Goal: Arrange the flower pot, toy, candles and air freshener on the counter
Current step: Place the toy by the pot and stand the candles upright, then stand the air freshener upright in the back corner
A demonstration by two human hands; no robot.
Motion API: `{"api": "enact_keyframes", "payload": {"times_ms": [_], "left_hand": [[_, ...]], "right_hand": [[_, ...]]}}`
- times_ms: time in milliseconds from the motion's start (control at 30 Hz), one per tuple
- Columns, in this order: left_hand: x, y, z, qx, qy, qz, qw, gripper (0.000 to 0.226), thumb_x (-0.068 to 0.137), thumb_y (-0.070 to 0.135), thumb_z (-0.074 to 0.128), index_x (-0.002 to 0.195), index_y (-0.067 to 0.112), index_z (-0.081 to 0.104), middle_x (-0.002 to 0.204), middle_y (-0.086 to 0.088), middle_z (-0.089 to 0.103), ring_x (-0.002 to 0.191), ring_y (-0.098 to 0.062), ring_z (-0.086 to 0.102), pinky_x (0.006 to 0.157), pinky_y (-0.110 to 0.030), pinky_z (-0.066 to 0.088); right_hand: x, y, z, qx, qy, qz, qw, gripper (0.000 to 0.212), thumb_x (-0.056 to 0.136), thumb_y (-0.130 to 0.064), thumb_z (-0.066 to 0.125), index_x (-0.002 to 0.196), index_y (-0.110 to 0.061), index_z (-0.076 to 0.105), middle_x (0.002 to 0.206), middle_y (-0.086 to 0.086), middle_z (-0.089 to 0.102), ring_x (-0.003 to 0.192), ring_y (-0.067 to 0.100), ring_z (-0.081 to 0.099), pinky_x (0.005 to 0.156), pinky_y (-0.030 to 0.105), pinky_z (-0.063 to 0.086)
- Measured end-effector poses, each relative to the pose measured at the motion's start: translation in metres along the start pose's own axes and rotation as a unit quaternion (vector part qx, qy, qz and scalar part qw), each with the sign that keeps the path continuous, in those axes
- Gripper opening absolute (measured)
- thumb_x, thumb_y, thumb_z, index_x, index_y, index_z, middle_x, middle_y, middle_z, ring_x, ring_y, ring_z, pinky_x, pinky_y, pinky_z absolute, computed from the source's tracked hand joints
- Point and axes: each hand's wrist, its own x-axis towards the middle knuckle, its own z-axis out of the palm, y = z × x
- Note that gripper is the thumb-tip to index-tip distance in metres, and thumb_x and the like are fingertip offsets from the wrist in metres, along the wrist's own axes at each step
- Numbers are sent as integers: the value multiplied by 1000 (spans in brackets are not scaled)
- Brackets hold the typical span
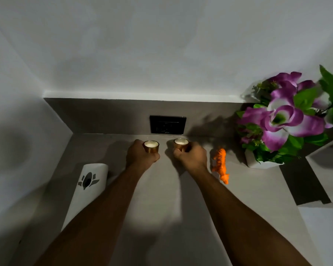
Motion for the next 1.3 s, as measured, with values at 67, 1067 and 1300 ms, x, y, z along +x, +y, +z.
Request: {"api": "enact_keyframes", "payload": {"times_ms": [67,1067,1300], "left_hand": [[9,1,1,-22,28,26,999,55,60,19,85,108,10,59,109,-12,68,96,-29,62,76,-33,47],[-15,-102,-152,128,-54,-34,990,84,65,45,84,127,0,48,128,-19,59,105,-33,60,78,-33,46],[-58,-147,-148,-121,-147,-124,974,39,56,34,91,82,14,71,78,-8,78,65,-20,73,58,-31,55]], "right_hand": [[5,-2,4,-3,14,-31,999,57,74,-34,82,122,-12,61,118,8,68,106,26,65,93,43,55],[-102,69,40,-326,-15,-164,931,98,84,-82,31,155,-14,28,165,10,22,153,32,14,123,48,11],[-116,74,48,-391,-50,-157,906,117,73,-93,8,159,-14,3,168,11,-6,154,33,-10,121,53,-7]]}}
